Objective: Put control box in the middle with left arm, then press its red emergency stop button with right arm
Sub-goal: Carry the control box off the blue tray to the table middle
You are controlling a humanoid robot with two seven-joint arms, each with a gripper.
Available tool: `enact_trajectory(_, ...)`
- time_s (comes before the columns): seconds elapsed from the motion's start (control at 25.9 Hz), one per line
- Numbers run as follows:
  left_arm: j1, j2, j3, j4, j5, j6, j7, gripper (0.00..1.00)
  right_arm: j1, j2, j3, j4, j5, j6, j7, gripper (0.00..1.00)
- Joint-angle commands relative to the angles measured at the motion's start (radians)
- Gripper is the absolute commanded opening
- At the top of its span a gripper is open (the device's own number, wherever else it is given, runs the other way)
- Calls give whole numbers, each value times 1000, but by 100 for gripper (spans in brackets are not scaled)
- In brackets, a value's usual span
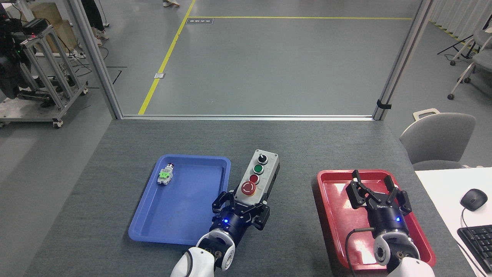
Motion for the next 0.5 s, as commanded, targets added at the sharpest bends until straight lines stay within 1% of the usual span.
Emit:
enact_trajectory(0.0,-58,-26,-71,98,-36,25,-1,0,0,-2,-2,0,0,4,0,100)
enact_trajectory(0.19,-76,-26,-244,135,-35,69,-1,0,0,-2,0,0,0,68,0,100)
enact_trajectory(0.39,-75,-26,-293,141,-30,65,-1,0,-3,-2,0,0,0,70,-3,100)
enact_trajectory(0.46,-76,-26,-336,150,-33,65,-2,0,-3,-2,1,0,0,70,-5,100)
